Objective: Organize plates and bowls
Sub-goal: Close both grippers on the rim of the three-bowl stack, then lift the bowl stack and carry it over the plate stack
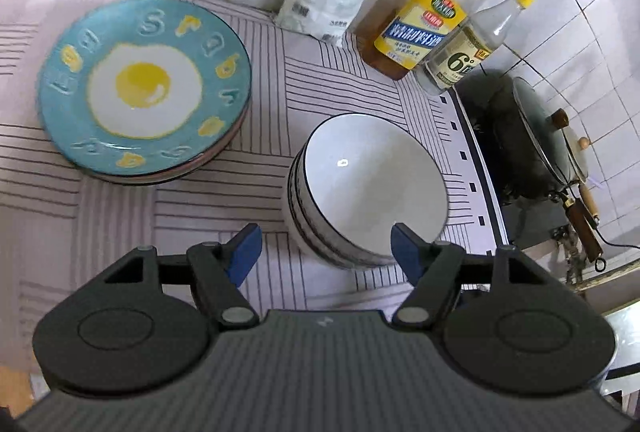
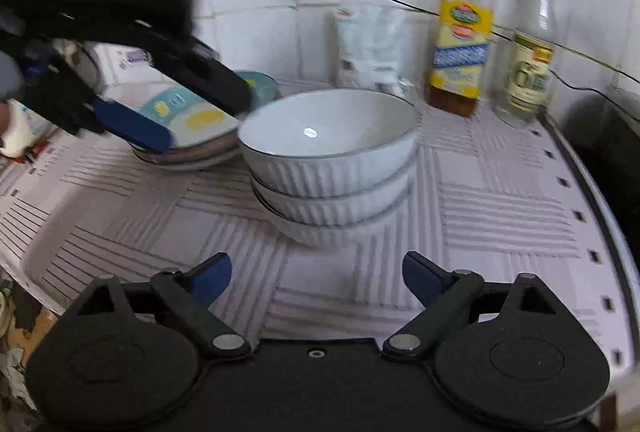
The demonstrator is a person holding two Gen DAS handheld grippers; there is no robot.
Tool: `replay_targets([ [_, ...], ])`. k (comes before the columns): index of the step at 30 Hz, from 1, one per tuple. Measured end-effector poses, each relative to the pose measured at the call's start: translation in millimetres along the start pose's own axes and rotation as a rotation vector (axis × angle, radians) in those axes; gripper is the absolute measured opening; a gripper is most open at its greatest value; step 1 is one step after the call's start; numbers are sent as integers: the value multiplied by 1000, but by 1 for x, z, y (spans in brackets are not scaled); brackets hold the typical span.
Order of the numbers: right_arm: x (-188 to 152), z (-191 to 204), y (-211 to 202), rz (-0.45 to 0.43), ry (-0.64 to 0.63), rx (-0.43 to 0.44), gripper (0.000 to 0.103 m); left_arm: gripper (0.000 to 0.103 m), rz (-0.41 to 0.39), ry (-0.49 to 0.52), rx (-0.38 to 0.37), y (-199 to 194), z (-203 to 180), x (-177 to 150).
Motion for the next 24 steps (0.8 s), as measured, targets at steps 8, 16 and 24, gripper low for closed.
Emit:
replay_targets([
  [8, -9, -8, 61, -66, 129, 36, 97, 68, 43, 7, -55, 48, 27, 5],
  [16, 2, 2, 86, -119, 69, 77, 101, 45, 13, 25, -86, 62, 38, 10],
  [24, 8, 1, 89, -99, 50, 87, 101, 45, 12, 48, -100, 63, 39, 11],
])
Point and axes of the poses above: each gripper's, at about its wrist camera, not at the fingertips, and y roughly the way its jaws point, z to its left, x to its top, the point moved 3 cm from there along y, roughly the way its jaws point, and after that the axes turned 15 degrees about -x, right-handed, at the moved point
